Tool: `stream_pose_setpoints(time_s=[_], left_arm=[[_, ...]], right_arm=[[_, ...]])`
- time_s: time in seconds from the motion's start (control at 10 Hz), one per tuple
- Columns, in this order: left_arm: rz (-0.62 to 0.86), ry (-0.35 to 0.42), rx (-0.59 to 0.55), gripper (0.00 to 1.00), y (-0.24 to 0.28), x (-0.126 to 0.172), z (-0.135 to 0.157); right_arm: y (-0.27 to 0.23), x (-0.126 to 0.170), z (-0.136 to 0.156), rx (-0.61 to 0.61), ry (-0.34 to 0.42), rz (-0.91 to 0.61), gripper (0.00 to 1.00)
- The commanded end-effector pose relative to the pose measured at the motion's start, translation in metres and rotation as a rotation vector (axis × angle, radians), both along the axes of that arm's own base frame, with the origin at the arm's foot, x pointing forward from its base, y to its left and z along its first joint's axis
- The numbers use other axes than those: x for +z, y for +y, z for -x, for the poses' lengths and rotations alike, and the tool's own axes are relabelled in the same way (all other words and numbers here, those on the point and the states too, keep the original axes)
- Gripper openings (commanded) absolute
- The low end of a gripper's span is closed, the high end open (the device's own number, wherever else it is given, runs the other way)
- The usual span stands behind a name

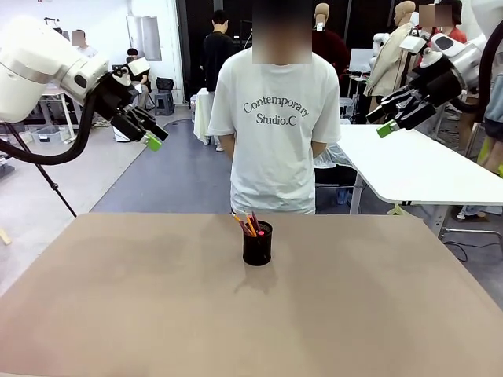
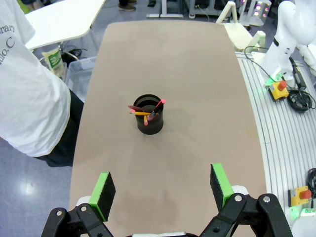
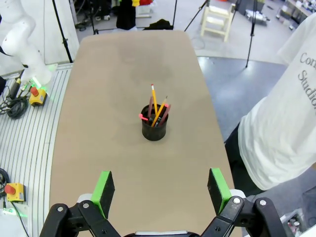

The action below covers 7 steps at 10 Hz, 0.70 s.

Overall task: Place the pens into the pen holder.
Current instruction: Pick up a writing instrument from the table and place it into the Pen holder.

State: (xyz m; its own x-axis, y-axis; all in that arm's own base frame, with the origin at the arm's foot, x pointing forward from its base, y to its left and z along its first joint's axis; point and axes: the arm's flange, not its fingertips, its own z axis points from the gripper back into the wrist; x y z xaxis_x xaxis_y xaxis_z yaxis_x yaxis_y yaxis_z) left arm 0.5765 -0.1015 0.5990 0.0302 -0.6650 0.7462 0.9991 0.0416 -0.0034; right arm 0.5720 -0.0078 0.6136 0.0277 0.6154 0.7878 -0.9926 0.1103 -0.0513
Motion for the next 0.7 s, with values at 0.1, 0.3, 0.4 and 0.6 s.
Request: stream_pose_setpoints(time_s=[0.1, 0.3, 0.4, 0.6], left_arm=[[0.001, 0.008, -0.001, 1.00, 0.0008, 0.0002, 0.0010], [0.001, 0.008, -0.001, 1.00, 0.0008, 0.0002, 0.0010], [0.001, 0.008, -0.001, 1.00, 0.0008, 0.0002, 0.0010], [0.001, 0.008, -0.001, 1.00, 0.0008, 0.0002, 0.0010]], right_arm=[[0.0019, -0.0005, 0.0003, -0.006, -0.005, 0.002, 1.00], [0.0019, -0.0005, 0.0003, -0.006, -0.005, 0.002, 1.00], [0.0019, -0.0005, 0.0003, -0.006, -0.005, 0.002, 1.00], [0.0019, -0.0005, 0.0003, -0.006, -0.005, 0.002, 1.00]])
